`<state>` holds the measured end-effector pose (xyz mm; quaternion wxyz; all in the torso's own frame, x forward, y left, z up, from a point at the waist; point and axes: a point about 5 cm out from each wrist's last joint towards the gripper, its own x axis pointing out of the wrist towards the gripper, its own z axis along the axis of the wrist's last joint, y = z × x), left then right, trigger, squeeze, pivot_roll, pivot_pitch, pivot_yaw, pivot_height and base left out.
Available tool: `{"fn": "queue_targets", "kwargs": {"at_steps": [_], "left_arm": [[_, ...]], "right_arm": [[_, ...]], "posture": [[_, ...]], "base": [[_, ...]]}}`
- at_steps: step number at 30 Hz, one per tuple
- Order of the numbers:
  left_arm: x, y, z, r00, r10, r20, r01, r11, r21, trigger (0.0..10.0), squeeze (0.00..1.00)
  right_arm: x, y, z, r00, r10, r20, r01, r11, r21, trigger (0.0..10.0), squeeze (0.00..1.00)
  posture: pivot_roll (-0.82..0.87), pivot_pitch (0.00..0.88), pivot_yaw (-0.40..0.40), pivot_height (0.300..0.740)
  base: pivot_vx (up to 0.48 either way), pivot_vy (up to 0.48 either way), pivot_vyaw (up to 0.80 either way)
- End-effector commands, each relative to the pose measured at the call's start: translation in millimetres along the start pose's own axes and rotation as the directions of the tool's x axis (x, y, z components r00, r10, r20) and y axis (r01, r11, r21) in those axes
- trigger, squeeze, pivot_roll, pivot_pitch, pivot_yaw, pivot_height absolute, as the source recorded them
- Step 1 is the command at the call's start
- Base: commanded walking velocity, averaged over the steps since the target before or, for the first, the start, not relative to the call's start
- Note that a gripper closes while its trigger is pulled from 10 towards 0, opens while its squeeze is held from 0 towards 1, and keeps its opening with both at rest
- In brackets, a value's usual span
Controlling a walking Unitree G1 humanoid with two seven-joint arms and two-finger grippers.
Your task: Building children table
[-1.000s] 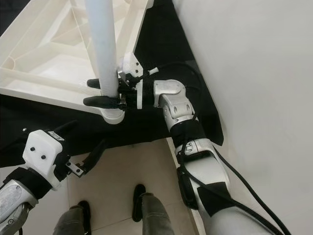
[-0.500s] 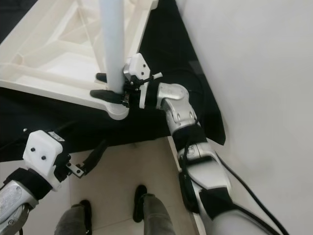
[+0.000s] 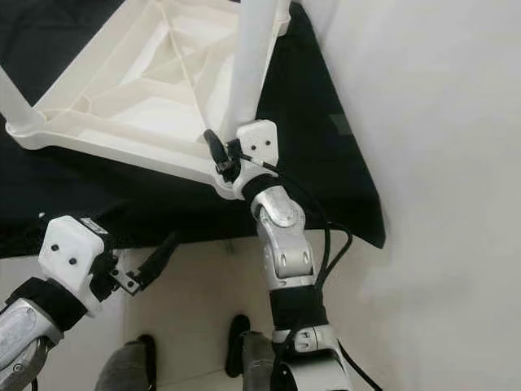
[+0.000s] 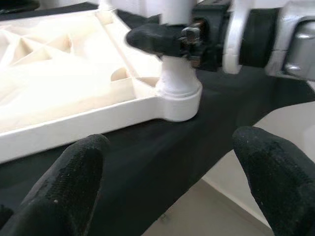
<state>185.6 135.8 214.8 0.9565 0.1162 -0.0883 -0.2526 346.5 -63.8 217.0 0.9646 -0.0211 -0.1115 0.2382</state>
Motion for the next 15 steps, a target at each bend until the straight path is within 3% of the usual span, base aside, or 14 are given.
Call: {"fn": "queue_targets", "kwargs": {"at_steps": [1, 2, 3, 4, 5, 7, 9, 10, 11, 12, 13, 14, 15], "left_arm": [[-2.0, -1.2, -1.8, 1.0, -0.018, -0.01, 0.018, 1.0, -0.008, 10.0, 0.0], [-2.4, -0.5, -1.8, 1.0, -0.015, -0.011, 0.015, 1.0, -0.007, 10.0, 0.0], [-2.4, -1.1, -1.9, 1.0, -0.016, -0.012, 0.016, 1.0, -0.007, 10.0, 0.0], [-2.4, -1.1, -1.9, 1.0, -0.016, -0.012, 0.016, 1.0, -0.007, 10.0, 0.0], [-2.1, -2.0, -2.0, 1.0, -0.02, -0.012, 0.02, 1.0, -0.009, 10.0, 0.0], [-1.7, -3.3, -2.0, 1.0, -0.024, -0.011, 0.024, 1.0, -0.011, 10.0, 0.0], [-1.2, -4.6, -1.6, 1.0, -0.027, -0.009, 0.027, 1.0, -0.015, 10.0, 0.0], [-1.1, -4.7, -1.4, 1.0, -0.026, -0.008, 0.026, 1.0, -0.016, 10.0, 0.0], [-1.2, -4.8, -1.4, 1.0, -0.026, -0.008, 0.026, 1.0, -0.016, 10.0, 0.0], [-1.5, -4.9, -1.6, 1.0, -0.025, -0.008, 0.025, 1.0, -0.017, 10.0, 0.0], [-1.5, -4.9, -1.6, 1.0, -0.025, -0.008, 0.025, 1.0, -0.017, 10.0, 0.0], [-1.9, -4.9, -1.8, 1.0, -0.025, -0.009, 0.025, 1.0, -0.017, 10.0, 0.0], [-2.1, -5.1, -1.7, 1.0, -0.024, -0.009, 0.024, 1.0, -0.018, 10.0, 0.0]], "right_arm": [[-4.3, 1.1, -36.3, 0.982, 0.015, -0.188, -0.006, 0.999, 0.049, 10.0, 0.0], [-1.7, 3.0, -30.7, 0.984, 0.032, -0.175, -0.019, 0.997, 0.077, 10.0, 0.0], [0.4, 4.2, -25.6, 0.986, 0.061, -0.155, -0.05, 0.996, 0.08, 10.0, 0.78], [0.4, 4.2, -25.6, 0.986, 0.061, -0.155, -0.05, 0.996, 0.08, 10.0, 0.78], [2.4, 4.7, -21.3, 0.987, 0.087, -0.135, -0.074, 0.993, 0.094, 10.0, 1.0], [6.8, 4.8, -14.1, 0.986, 0.139, -0.096, -0.129, 0.986, 0.107, 10.0, 1.0], [13.1, 7.2, 5.2, 0.958, 0.286, -0.01, -0.283, 0.95, 0.13, 10.0, 1.0], [13.9, 8.2, 15.2, 0.919, 0.393, 0.034, -0.395, 0.91, 0.125, 10.0, 0.54], [13.6, 7.2, 22.9, 0.88, 0.47, 0.065, -0.474, 0.875, 0.102, 10.0, 0.0], [13.4, 5.2, 28.9, 0.846, 0.527, 0.085, -0.533, 0.843, 0.076, 10.0, 0.0], [13.4, 5.2, 28.9, 0.846, 0.527, 0.085, -0.533, 0.843, 0.076, 10.0, 0.0], [13.2, 2.4, 33.8, 0.806, 0.585, 0.094, -0.591, 0.805, 0.056, 10.0, 0.0], [11.8, -3.0, 42.4, 0.722, 0.687, 0.083, -0.688, 0.726, -0.024, 10.0, 0.0]], "posture": [[0.15, 0.336, -0.135, 0.74], [0.15, 0.336, -0.135, 0.74], [0.15, 0.338, -0.136, 0.74], [0.15, 0.338, -0.136, 0.74], [0.15, 0.338, -0.136, 0.74], [0.15, 0.34, -0.137, 0.74], [0.15, 0.342, -0.14, 0.74], [0.15, 0.342, -0.14, 0.74], [0.15, 0.344, -0.142, 0.74], [0.15, 0.345, -0.143, 0.74], [0.15, 0.345, -0.143, 0.74], [0.16, 0.346, -0.145, 0.74], [0.16, 0.347, -0.145, 0.74]], "base": [[0.0, 0.0, 0.0], [0.0, 0.0, 0.0], [0.0, 0.0, 0.0], [0.0, 0.0, 0.0], [0.0, 0.0, 0.0], [0.0, 0.0, 0.0], [0.0, 0.0, 0.0], [0.0, 0.0, 0.0], [0.0, 0.0, 0.0], [0.0, 0.0, 0.0], [0.0, 0.0, 0.0], [0.0, 0.0, 0.0], [0.0, 0.0, 0.0]]}}
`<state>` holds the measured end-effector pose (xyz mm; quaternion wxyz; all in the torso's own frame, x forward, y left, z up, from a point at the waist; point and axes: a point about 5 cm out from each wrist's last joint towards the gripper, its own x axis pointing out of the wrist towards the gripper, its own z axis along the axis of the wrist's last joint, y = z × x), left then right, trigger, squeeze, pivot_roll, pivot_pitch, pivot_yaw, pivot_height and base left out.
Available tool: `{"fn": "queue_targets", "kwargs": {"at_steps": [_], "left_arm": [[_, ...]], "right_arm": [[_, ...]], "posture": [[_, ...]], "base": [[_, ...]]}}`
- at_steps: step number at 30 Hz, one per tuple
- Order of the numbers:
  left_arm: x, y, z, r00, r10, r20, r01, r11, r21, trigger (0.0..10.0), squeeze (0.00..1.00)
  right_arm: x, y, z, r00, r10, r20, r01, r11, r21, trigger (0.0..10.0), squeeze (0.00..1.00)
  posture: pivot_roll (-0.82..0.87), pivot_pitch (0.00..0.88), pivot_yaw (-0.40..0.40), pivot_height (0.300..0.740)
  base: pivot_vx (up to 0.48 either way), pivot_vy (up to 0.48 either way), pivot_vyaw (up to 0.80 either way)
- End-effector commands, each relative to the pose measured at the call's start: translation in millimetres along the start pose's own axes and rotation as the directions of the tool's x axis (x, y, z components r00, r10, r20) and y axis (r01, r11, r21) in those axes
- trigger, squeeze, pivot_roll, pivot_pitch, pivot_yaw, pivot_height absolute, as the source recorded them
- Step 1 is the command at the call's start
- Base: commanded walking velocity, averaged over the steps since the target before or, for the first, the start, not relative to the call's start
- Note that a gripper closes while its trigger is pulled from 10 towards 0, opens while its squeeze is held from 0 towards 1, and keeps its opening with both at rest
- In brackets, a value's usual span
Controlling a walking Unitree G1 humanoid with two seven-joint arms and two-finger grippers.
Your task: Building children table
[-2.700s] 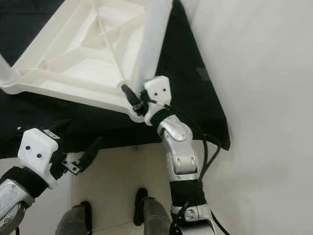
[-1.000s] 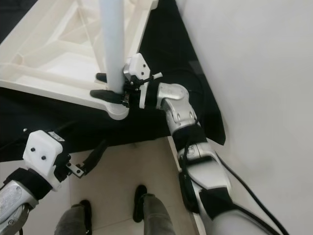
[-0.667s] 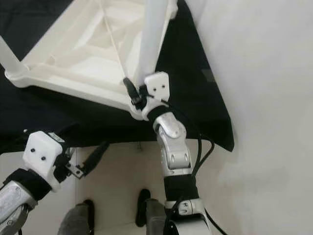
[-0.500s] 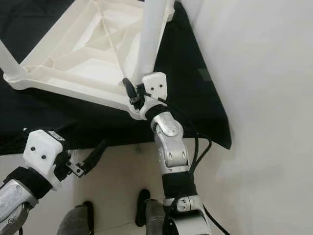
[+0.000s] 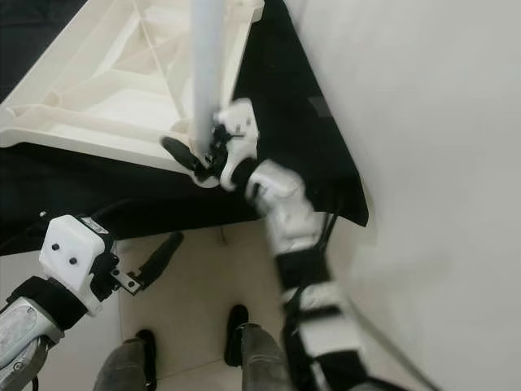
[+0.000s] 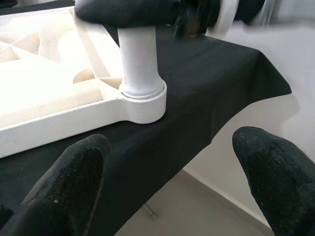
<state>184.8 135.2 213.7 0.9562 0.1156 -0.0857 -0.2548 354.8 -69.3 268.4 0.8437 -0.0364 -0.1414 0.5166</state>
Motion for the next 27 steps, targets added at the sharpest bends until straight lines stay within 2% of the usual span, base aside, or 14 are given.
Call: {"fn": "queue_targets", "kwargs": {"at_steps": [1, 3, 4, 7, 11, 12, 13, 14, 21, 26, 27], "left_arm": [[-1.6, -4.0, -1.0, 1.0, -0.02, -0.005, 0.019, 1.0, -0.015, 10.0, 0.0], [-1.4, -4.7, -0.3, 1.0, -0.019, -0.004, 0.019, 1.0, -0.015, 10.0, 0.0], [-1.4, -4.7, -0.3, 1.0, -0.019, -0.004, 0.019, 1.0, -0.015, 10.0, 0.0], [-1.3, -5.0, 0.3, 1.0, -0.017, -0.002, 0.017, 1.0, -0.013, 10.0, 0.0], [-1.7, -4.0, 0.6, 1.0, -0.011, -0.003, 0.011, 1.0, -0.01, 10.0, 0.0], [-2.1, -3.5, 0.6, 1.0, -0.009, -0.003, 0.009, 1.0, -0.009, 10.0, 0.0], [-2.1, -3.5, 0.6, 1.0, -0.009, -0.003, 0.009, 1.0, -0.009, 10.0, 0.0], [-2.2, -3.2, 0.6, 1.0, -0.008, -0.003, 0.008, 1.0, -0.009, 10.0, 0.0], [-2.5, -4.7, -0.8, 1.0, -0.012, -0.007, 0.012, 1.0, -0.014, 10.0, 0.0], [-2.1, -6.5, -1.3, 1.0, -0.018, -0.01, 0.018, 1.0, -0.015, 10.0, 0.0], [-2.1, -7.0, -1.4, 1.0, -0.018, -0.009, 0.018, 1.0, -0.017, 10.0, 0.0]], "right_arm": [[2.7, 10.5, -6.0, 0.988, 0.152, -0.003, -0.152, 0.988, 0.004, 10.0, 0.0], [-0.5, 5.2, 1.8, 0.954, 0.299, -0.028, -0.299, 0.954, 0.012, 10.0, 0.0], [-0.5, 5.2, 1.8, 0.954, 0.299, -0.028, -0.299, 0.954, 0.012, 10.0, 0.0], [-0.7, 2.7, 3.4, 0.92, 0.384, -0.076, -0.385, 0.923, 0.001, 10.0, 0.0], [3.2, -2.0, 6.7, 0.91, 0.403, -0.098, -0.406, 0.913, -0.02, 10.0, 0.0], [5.0, -3.4, 9.0, 0.905, 0.414, -0.091, -0.417, 0.909, -0.014, 8.3, 0.0], [5.0, -3.4, 9.0, 0.905, 0.414, -0.091, -0.417, 0.909, -0.014, 8.3, 0.0], [6.2, -4.2, 10.6, 0.901, 0.425, -0.084, -0.427, 0.904, -0.007, 0.0, 0.0], [2.1, -12.9, 9.1, 0.898, 0.433, -0.08, -0.434, 0.901, 0.002, 0.0, 0.0], [-4.5, -19.7, 1.9, 0.933, 0.342, -0.109, -0.347, 0.937, -0.028, 0.0, 0.0], [-8.5, -23.2, -1.6, 0.955, 0.276, -0.106, -0.281, 0.959, -0.032, 0.0, 0.0]], "posture": [[0.16, 0.347, -0.145, 0.74], [0.16, 0.349, -0.148, 0.74], [0.16, 0.349, -0.148, 0.74], [0.17, 0.349, -0.151, 0.74], [0.17, 0.353, -0.152, 0.74], [0.17, 0.353, -0.152, 0.74], [0.17, 0.353, -0.152, 0.74], [0.17, 0.353, -0.152, 0.74], [0.17, 0.349, -0.148, 0.74], [0.17, 0.343, -0.162, 0.74], [0.17, 0.343, -0.162, 0.74]], "base": [[0.0, 0.0, 0.0], [0.0, 0.0, 0.0], [0.0, 0.0, 0.0], [0.0, 0.0, 0.0], [0.0, 0.0, 0.0], [0.0, 0.0, 0.0], [0.0, 0.0, 0.0], [0.0, 0.0, 0.0], [0.0, 0.0, 0.0], [0.0, 0.0, 0.0], [0.0, 0.0, 0.0]]}}
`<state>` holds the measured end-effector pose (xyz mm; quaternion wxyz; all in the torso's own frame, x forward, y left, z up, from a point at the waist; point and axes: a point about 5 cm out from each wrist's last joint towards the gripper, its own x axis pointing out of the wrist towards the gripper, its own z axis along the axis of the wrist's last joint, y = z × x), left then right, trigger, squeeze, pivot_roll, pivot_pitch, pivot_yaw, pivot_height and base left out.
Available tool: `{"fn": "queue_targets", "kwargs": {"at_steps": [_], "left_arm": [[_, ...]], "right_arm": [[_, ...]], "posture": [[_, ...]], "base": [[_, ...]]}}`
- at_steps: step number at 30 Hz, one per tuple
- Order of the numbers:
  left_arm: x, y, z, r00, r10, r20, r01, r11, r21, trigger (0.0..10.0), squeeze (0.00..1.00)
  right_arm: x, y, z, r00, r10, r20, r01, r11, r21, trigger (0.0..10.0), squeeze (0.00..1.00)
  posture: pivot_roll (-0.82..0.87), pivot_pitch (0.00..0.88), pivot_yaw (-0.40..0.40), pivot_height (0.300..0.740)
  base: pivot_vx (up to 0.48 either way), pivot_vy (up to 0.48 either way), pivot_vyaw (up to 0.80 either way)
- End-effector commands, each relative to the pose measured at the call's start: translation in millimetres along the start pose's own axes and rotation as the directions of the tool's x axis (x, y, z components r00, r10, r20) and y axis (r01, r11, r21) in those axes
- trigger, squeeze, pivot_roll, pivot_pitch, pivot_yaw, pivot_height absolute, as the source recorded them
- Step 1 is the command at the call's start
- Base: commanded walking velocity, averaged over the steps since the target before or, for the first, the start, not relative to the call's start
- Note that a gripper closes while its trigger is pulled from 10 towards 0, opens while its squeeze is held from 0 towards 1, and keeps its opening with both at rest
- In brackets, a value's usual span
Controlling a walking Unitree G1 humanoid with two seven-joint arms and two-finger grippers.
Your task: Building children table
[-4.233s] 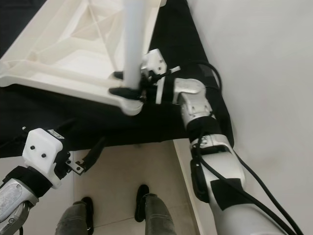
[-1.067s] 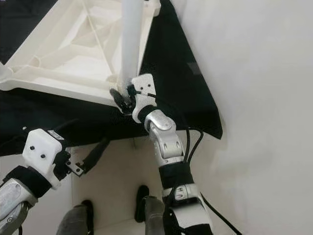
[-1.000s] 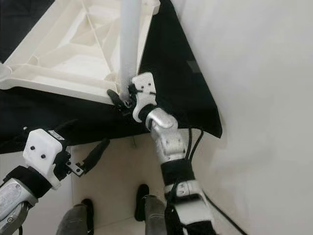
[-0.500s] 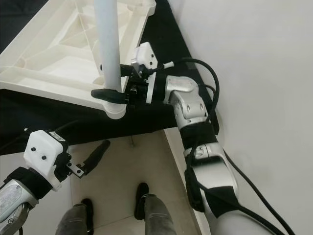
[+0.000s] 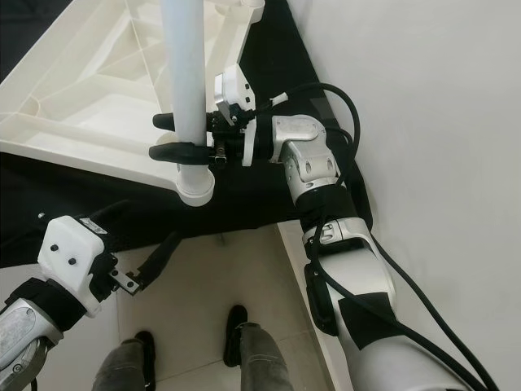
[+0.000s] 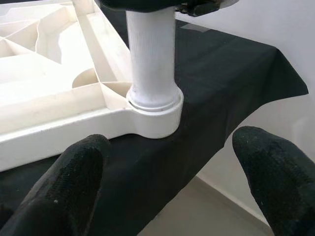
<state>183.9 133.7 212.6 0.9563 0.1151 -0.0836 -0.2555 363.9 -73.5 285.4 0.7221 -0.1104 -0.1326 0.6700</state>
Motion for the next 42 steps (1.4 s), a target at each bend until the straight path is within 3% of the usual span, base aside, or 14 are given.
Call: {"fn": "queue_targets", "kwargs": {"at_steps": [1, 5, 7, 10, 17, 18, 20, 21, 22, 23, 29, 30, 31, 42], "left_arm": [[-2.1, -5.3, -0.9, 1.0, -0.015, -0.006, 0.015, 1.0, -0.015, 10.0, 0.0], [-2.8, -4.7, -1.0, 1.0, -0.013, -0.007, 0.013, 1.0, -0.014, 10.0, 0.0], [-4.0, -4.1, -0.9, 1.0, -0.015, -0.011, 0.015, 1.0, -0.011, 10.0, 0.0], [-4.1, -3.2, -1.2, 1.0, -0.015, -0.013, 0.015, 1.0, -0.009, 10.0, 0.0], [1.2, -3.8, -1.2, 1.0, -0.029, -0.005, 0.029, 1.0, -0.008, 10.0, 0.0], [1.3, -1.5, -1.3, 1.0, -0.021, -0.003, 0.021, 1.0, -0.001, 10.0, 0.0], [1.0, -0.2, -1.7, 1.0, -0.016, -0.004, 0.016, 1.0, 0.003, 10.0, 0.0], [1.0, 0.4, -1.8, 1.0, -0.014, -0.004, 0.014, 1.0, 0.005, 10.0, 0.0], [1.1, 0.6, -1.8, 1.0, -0.013, -0.003, 0.013, 1.0, 0.005, 10.0, 0.0], [1.3, 0.2, -1.7, 1.0, -0.014, -0.002, 0.014, 1.0, 0.004, 10.0, 0.0], [1.9, -1.1, -1.6, 1.0, -0.019, -0.001, 0.019, 1.0, -0.001, 10.0, 0.0], [2.1, -1.3, -1.6, 1.0, -0.02, 0.0, 0.02, 1.0, -0.001, 10.0, 0.0], [2.2, -1.3, -1.7, 1.0, -0.02, 0.0, 0.02, 1.0, -0.001, 10.0, 0.0], [0.6, -2.6, -0.5, 1.0, -0.023, -0.003, 0.023, 1.0, 0.0, 10.0, 0.0]], "right_arm": [[-22.0, -4.1, -25.7, 0.966, -0.251, -0.065, 0.255, 0.966, 0.049, 0.0, 0.0], [-26.7, -1.8, -36.3, 0.925, -0.371, -0.085, 0.376, 0.924, 0.064, 0.0, 0.0], [-51.8, 23.5, -67.9, 0.456, -0.871, -0.185, 0.882, 0.469, -0.036, 0.0, 0.0], [-52.2, 41.0, -72.3, 0.398, -0.894, -0.205, 0.908, 0.416, -0.048, 0.0, 0.0], [-22.0, 58.1, -75.3, 0.519, -0.829, -0.209, 0.849, 0.529, 0.011, 0.0, 0.0], [-10.4, 54.6, -70.4, 0.541, -0.817, -0.198, 0.836, 0.549, 0.019, 4.4, 0.0], [-6.3, 54.0, -68.2, 0.544, -0.816, -0.196, 0.834, 0.552, 0.017, 4.4, 0.0], [-2.8, 53.5, -66.9, 0.555, -0.808, -0.198, 0.826, 0.564, 0.016, 10.0, 0.0], [-0.5, 54.5, -64.7, 0.558, -0.807, -0.194, 0.825, 0.565, 0.021, 10.0, 0.0], [2.7, 54.4, -62.7, 0.592, -0.784, -0.185, 0.802, 0.596, 0.042, 10.0, 1.0], [8.2, 40.9, -46.8, 0.714, -0.693, -0.097, 0.7, 0.711, 0.074, 10.0, 1.0], [8.6, 36.5, -42.7, 0.754, -0.653, -0.073, 0.657, 0.748, 0.092, 10.0, 0.78], [8.1, 33.1, -38.8, 0.791, -0.61, -0.054, 0.612, 0.787, 0.08, 10.0, 0.0], [12.9, 24.6, -16.9, 0.99, -0.112, -0.087, 0.108, 0.993, -0.047, 10.0, 0.0]], "posture": [[0.16, 0.341, -0.164, 0.74], [0.16, 0.34, -0.164, 0.74], [0.18, 0.355, -0.167, 0.74], [0.17, 0.354, -0.157, 0.74], [0.16, 0.331, -0.162, 0.74], [0.16, 0.323, -0.163, 0.74], [0.16, 0.323, -0.163, 0.74], [0.16, 0.323, -0.161, 0.74], [0.16, 0.323, -0.161, 0.74], [0.16, 0.323, -0.16, 0.74], [0.16, 0.326, -0.158, 0.74], [0.16, 0.326, -0.158, 0.74], [0.16, 0.326, -0.158, 0.74], [0.18, 0.344, -0.159, 0.74]], "base": [[0.0, 0.0, 0.0], [0.0, 0.0, 0.0], [0.0, 0.0, 0.0], [0.0, 0.0, 0.0], [0.0, 0.0, 0.0], [0.0, 0.0, 0.0], [0.0, 0.0, 0.0], [0.0, 0.0, 0.0], [0.0, 0.0, 0.0], [0.0, 0.0, 0.0], [0.0, 0.0, 0.0], [0.0, 0.0, 0.0], [0.0, 0.0, 0.0], [0.0, 0.0, 0.0]]}}
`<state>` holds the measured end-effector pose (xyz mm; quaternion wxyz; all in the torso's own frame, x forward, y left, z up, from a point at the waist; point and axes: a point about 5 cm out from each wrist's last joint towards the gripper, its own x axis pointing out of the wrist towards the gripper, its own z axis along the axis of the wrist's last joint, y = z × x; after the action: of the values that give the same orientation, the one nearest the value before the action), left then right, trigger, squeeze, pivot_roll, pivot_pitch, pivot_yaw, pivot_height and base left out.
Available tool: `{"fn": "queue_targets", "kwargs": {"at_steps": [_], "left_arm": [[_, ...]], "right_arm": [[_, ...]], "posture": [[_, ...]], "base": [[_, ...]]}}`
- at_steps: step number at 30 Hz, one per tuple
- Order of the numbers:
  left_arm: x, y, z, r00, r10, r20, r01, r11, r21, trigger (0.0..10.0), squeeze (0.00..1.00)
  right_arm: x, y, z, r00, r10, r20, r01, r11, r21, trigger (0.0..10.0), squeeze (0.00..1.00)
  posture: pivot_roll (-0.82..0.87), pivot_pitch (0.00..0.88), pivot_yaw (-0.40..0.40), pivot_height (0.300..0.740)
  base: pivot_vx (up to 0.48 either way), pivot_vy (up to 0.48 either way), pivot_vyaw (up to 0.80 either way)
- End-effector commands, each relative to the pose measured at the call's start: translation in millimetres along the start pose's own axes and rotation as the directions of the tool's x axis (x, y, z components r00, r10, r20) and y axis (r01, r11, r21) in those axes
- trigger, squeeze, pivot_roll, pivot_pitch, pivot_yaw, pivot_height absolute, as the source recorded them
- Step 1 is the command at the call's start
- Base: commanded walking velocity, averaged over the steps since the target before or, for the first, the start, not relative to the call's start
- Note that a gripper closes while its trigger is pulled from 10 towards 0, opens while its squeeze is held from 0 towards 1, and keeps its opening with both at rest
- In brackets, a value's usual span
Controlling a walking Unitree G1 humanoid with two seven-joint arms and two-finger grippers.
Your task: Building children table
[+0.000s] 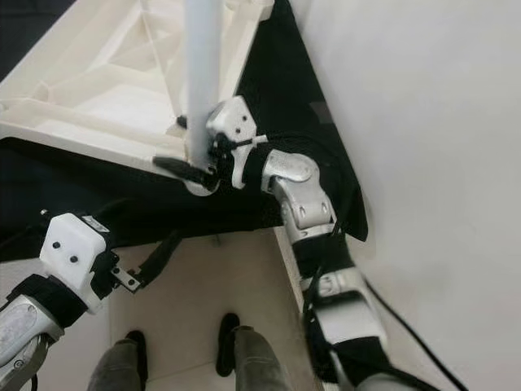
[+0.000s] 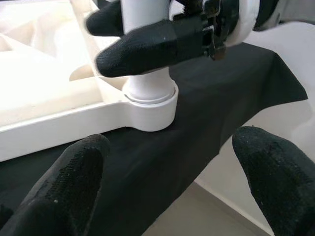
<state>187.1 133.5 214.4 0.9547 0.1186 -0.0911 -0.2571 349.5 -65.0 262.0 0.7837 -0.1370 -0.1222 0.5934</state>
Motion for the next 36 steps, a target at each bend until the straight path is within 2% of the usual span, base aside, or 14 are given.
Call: {"fn": "queue_targets", "kwargs": {"at_steps": [1, 2, 3, 4, 6, 16, 20, 22, 24, 25, 27, 31, 32, 36], "left_arm": [[-2.4, -4.4, -1.6, 1.0, -0.02, -0.016, 0.02, 1.0, -0.011, 10.0, 0.0], [-2.6, -4.6, -1.4, 1.0, -0.02, -0.016, 0.02, 1.0, -0.011, 10.0, 0.0], [-2.9, -4.8, -1.1, 1.0, -0.019, -0.016, 0.019, 1.0, -0.01, 10.0, 0.0], [-2.9, -4.8, -1.1, 1.0, -0.019, -0.016, 0.019, 1.0, -0.01, 10.0, 0.0], [-3.3, -5.1, -0.7, 1.0, -0.018, -0.017, 0.018, 1.0, -0.009, 10.0, 0.0], [-4.1, -6.7, -0.6, 1.0, -0.021, -0.02, 0.02, 1.0, -0.014, 10.0, 0.0], [-4.8, -6.9, -0.7, 1.0, -0.022, -0.021, 0.021, 1.0, -0.016, 10.0, 0.0], [-5.8, -6.6, -0.8, 1.0, -0.021, -0.023, 0.021, 1.0, -0.016, 10.0, 0.0], [-6.5, -5.1, 0.6, 1.0, -0.019, -0.022, 0.019, 1.0, -0.015, 10.0, 0.0], [-6.5, -5.1, 0.6, 1.0, -0.019, -0.022, 0.019, 1.0, -0.015, 10.0, 0.0], [-7.3, -3.5, -0.3, 1.0, -0.017, -0.026, 0.017, 1.0, -0.015, 10.0, 0.0], [-5.6, -5.1, -1.8, 0.999, -0.024, -0.024, 0.023, 0.999, -0.025, 10.0, 0.0], [-1.9, -7.3, -0.9, 0.999, -0.034, -0.011, 0.034, 0.999, -0.03, 10.0, 0.0], [-0.1, -7.2, -0.3, 0.999, -0.035, -0.006, 0.035, 0.999, -0.027, 10.0, 0.0]], "right_arm": [[5.8, 3.7, 1.0, 0.997, 0.073, -0.004, -0.074, 0.997, -0.014, 10.0, 0.0], [7.4, 2.0, 3.3, 0.996, 0.09, -0.002, -0.09, 0.996, -0.022, 10.0, 0.0], [9.5, -0.4, 4.5, 0.995, 0.103, -0.008, -0.103, 0.994, -0.029, 8.5, 0.0], [9.5, -0.4, 4.5, 0.995, 0.103, -0.008, -0.103, 0.994, -0.029, 8.5, 0.0], [11.6, -5.4, 4.1, 0.99, 0.136, -0.024, -0.137, 0.99, -0.043, 0.0, 0.0], [5.9, -13.1, -0.1, 0.985, 0.167, -0.047, -0.169, 0.985, -0.044, 0.0, 0.0], [-6.4, -17.6, -20.8, 0.991, -0.065, -0.113, 0.065, 0.998, -0.007, 0.0, 0.0], [-12.4, -15.2, -37.6, 0.953, -0.265, -0.149, 0.276, 0.959, 0.059, 0.0, 0.0], [-35.2, 14.9, -70.1, 0.728, -0.62, -0.293, 0.664, 0.743, 0.078, 0.0, 0.0], [-35.2, 14.9, -70.1, 0.728, -0.62, -0.293, 0.664, 0.743, 0.078, 0.0, 0.0], [-47.8, 47.3, -84.0, 0.61, -0.703, -0.365, 0.769, 0.636, 0.061, 0.0, 0.0], [-36.6, 59.0, -85.9, 0.643, -0.675, -0.362, 0.747, 0.657, 0.101, 0.0, 0.0], [-16.7, 51.0, -77.0, 0.688, -0.656, -0.311, 0.707, 0.702, 0.084, 0.0, 0.0], [-6.0, 47.5, -72.7, 0.711, -0.638, -0.295, 0.684, 0.725, 0.08, 0.0, 0.0]], "posture": [[0.18, 0.344, -0.159, 0.74], [0.18, 0.344, -0.159, 0.74], [0.19, 0.347, -0.16, 0.74], [0.19, 0.347, -0.16, 0.74], [0.19, 0.348, -0.162, 0.74], [0.18, 0.355, -0.161, 0.74], [0.16, 0.36, -0.175, 0.74], [0.16, 0.362, -0.179, 0.74], [0.16, 0.376, -0.166, 0.74], [0.16, 0.376, -0.166, 0.74], [0.14, 0.378, -0.156, 0.74], [0.13, 0.353, -0.149, 0.74], [0.14, 0.351, -0.155, 0.74], [0.15, 0.349, -0.167, 0.74]], "base": [[0.0, 0.0, 0.0], [0.0, 0.0, 0.0], [0.0, 0.0, 0.0], [0.0, 0.0, 0.0], [0.0, 0.0, 0.0], [0.0, 0.0, 0.0], [0.0, 0.0, 0.0], [0.0, 0.0, 0.0], [0.0, 0.0, 0.0], [0.0, 0.0, 0.0], [0.0, 0.0, 0.0], [0.0, 0.0, 0.0], [0.0, 0.0, 0.0], [0.0, 0.0, 0.0]]}}
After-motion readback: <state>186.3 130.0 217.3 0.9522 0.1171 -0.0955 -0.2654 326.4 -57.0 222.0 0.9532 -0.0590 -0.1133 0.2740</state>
